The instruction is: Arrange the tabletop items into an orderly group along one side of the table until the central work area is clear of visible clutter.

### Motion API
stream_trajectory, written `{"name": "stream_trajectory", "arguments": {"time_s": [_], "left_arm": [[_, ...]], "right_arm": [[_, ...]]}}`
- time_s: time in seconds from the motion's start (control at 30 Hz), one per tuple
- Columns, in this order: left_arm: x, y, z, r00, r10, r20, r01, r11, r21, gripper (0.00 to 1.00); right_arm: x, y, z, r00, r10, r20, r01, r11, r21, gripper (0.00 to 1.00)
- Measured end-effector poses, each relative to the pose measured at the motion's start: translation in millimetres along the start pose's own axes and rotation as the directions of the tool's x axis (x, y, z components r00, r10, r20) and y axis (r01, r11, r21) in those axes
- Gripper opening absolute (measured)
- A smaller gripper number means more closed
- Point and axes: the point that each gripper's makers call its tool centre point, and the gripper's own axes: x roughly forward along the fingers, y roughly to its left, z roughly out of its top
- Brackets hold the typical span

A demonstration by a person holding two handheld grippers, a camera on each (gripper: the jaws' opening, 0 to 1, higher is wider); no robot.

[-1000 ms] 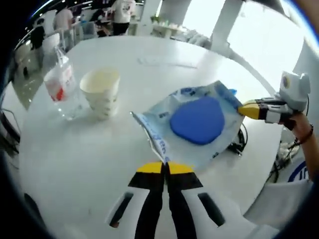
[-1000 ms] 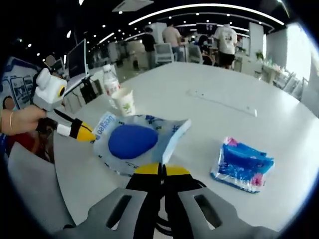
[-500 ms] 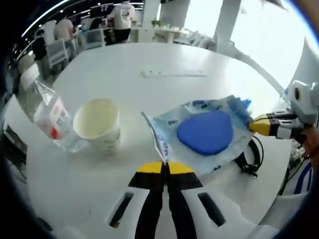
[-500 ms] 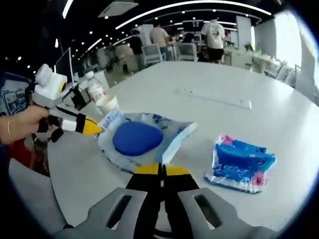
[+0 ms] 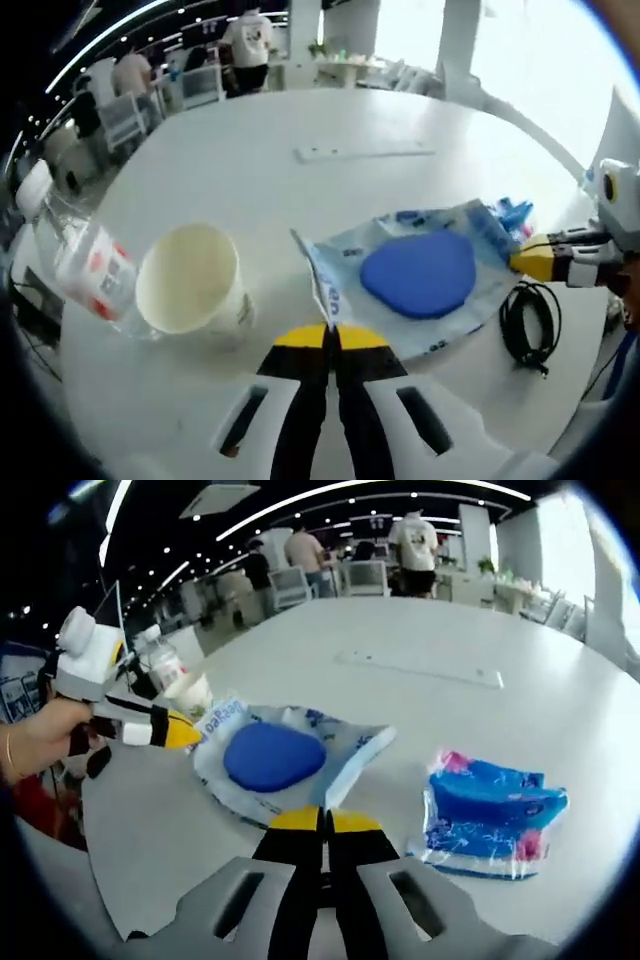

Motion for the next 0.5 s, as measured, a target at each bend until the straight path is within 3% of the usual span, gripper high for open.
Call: {"name": "stream_trajectory", "arguments": {"time_s": [0.5], "left_arm": [[15,1.6,-3.7,0.999,0.048,0.004,-0.048,0.999,0.003,0.0]], "right_arm": [[21,-10,-12.8,0.999,-0.02,-0.042,0.019,0.999,-0.036,0.01]]}}
